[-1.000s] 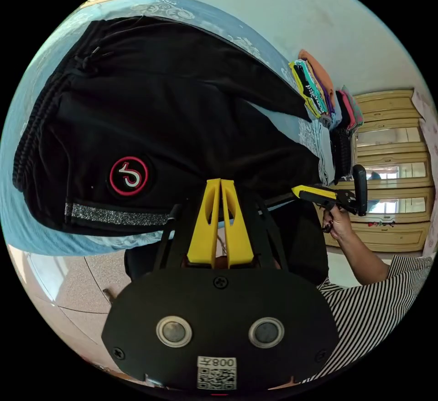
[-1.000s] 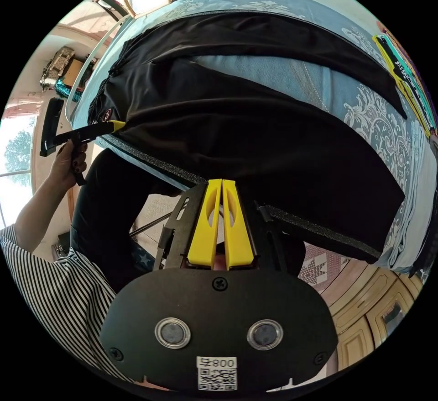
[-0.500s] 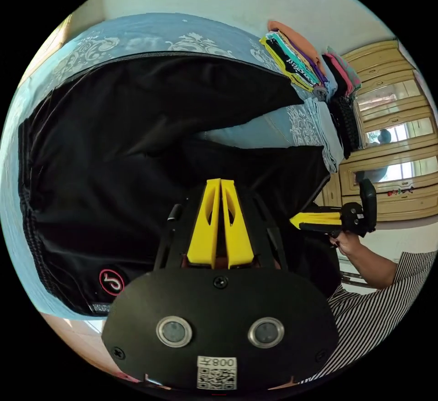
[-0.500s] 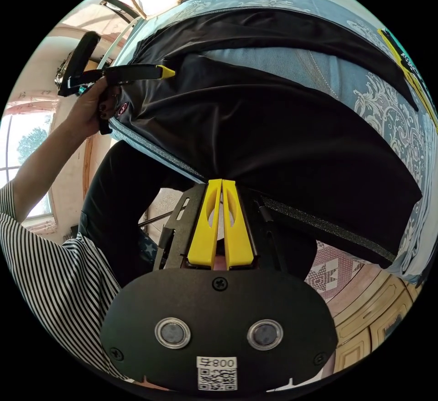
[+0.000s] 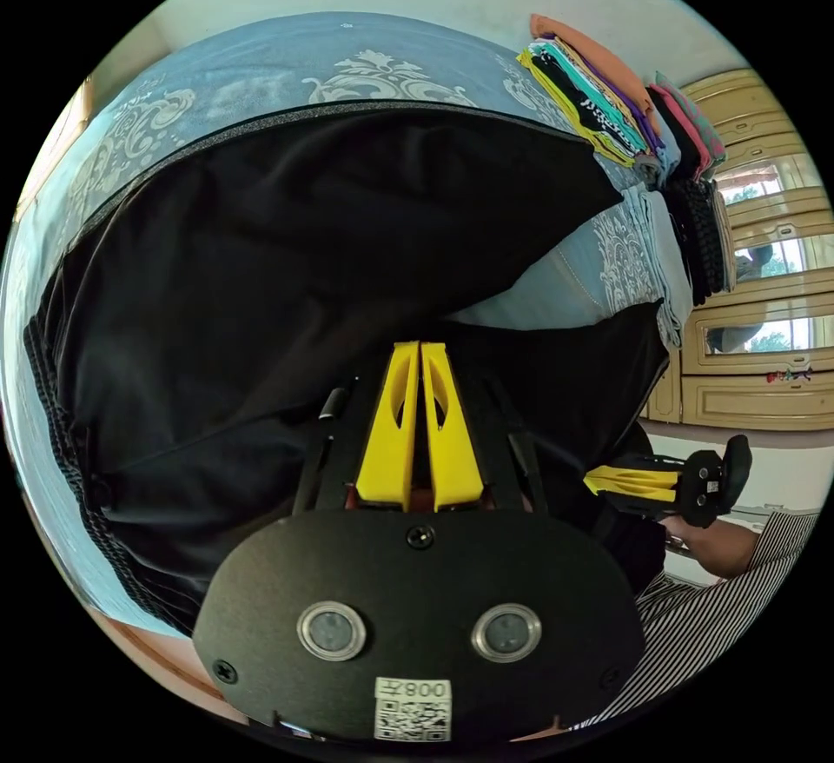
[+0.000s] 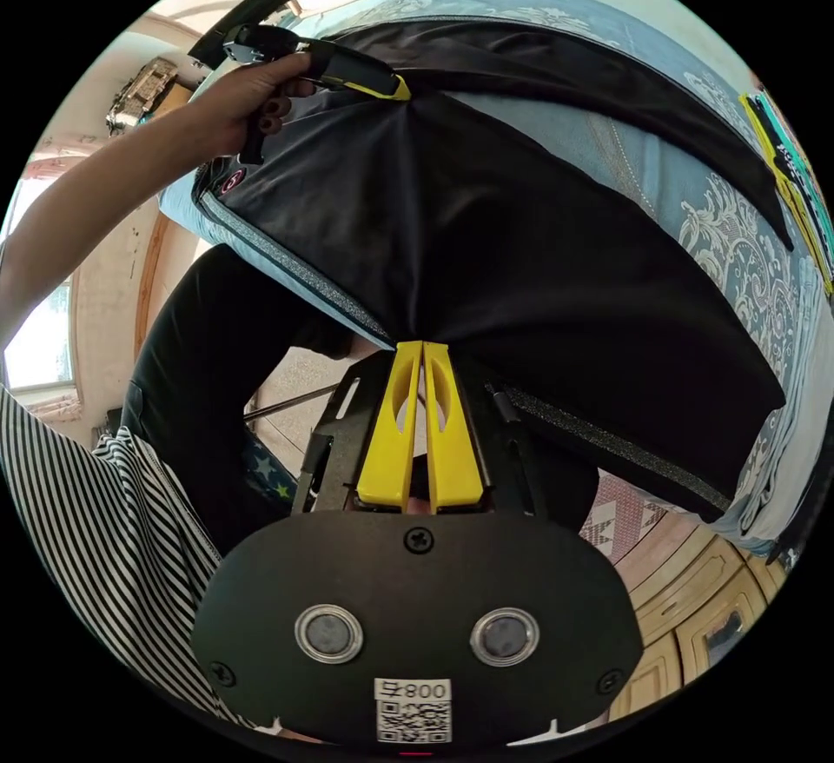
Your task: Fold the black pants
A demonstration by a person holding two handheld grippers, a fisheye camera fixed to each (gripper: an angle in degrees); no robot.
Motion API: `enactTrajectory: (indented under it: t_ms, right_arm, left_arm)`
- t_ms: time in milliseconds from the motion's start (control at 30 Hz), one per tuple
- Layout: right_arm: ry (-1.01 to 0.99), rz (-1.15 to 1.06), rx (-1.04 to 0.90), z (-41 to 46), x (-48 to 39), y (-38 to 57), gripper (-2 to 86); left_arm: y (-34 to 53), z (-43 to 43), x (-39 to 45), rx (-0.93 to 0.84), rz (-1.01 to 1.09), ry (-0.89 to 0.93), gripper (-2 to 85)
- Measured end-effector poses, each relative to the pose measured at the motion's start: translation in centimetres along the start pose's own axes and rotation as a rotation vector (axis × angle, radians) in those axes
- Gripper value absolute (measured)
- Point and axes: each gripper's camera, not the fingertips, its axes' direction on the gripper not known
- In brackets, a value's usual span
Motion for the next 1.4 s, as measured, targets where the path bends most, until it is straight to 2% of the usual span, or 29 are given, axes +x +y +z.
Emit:
enactTrajectory:
  t_ms: [100,233,400,533,633,767,900,967,1033,1100,1233,1400]
  right_arm:
    - [-0.091,0.039,0.008,-2.6,0.5,1.9,0.2]
    - [-0.208,0.117,0.123,-7.7,1.7,5.7,0.1]
    - [-0.132,0.278,0.257,-13.1,4.3,10.7,0.1]
    - [-0.032,0.407,0.263,-15.5,6.8,14.0,0.1]
    - [-0.106,0.443,0.275,-16.9,7.5,16.2,0.1]
    - [-0.132,0.456,0.3,-19.2,6.9,18.5,0.1]
    - [-0.162,0.473,0.324,-21.9,6.3,20.8,0.1]
    - [-0.148,0.469,0.325,-23.1,5.9,21.7,0.0]
    - [-0.166,0.466,0.331,-24.5,5.5,22.8,0.0]
    - [-0.175,0.466,0.334,-25.6,5.1,23.4,0.0]
    - [-0.163,0.452,0.338,-28.0,3.8,24.8,0.1]
    - [-0.199,0.464,0.359,-30.7,3.1,26.5,0.3]
  left_arm:
    - [-0.8,-1.1,1.6,0.034,-0.005,0.004,0.2]
    - [-1.6,-1.8,5.1,0.063,0.052,0.05,0.2]
    - [-4.3,0.7,9.9,-0.03,0.128,0.035,0.2]
    - [-7.9,2.4,12.3,-0.07,0.102,-0.043,0.2]
    - [-10.1,2.6,13.5,-0.072,0.074,-0.054,0.2]
    - [-11.4,2.3,15.7,-0.043,0.091,-0.115,0.1]
    - [-12.2,2.1,19.4,0.008,0.149,-0.023,0.1]
    - [-12.8,3.0,22.0,-0.021,0.224,0.029,0.1]
    - [-14.2,5.1,25.0,-0.091,0.301,-0.006,0.1]
    - [-15.7,6.1,25.9,-0.108,0.289,-0.067,0.1]
    - [-19.2,6.4,25.9,-0.087,0.21,-0.026,0.1]
    - [-19.7,6.3,28.0,-0.076,0.246,-0.02,0.1]
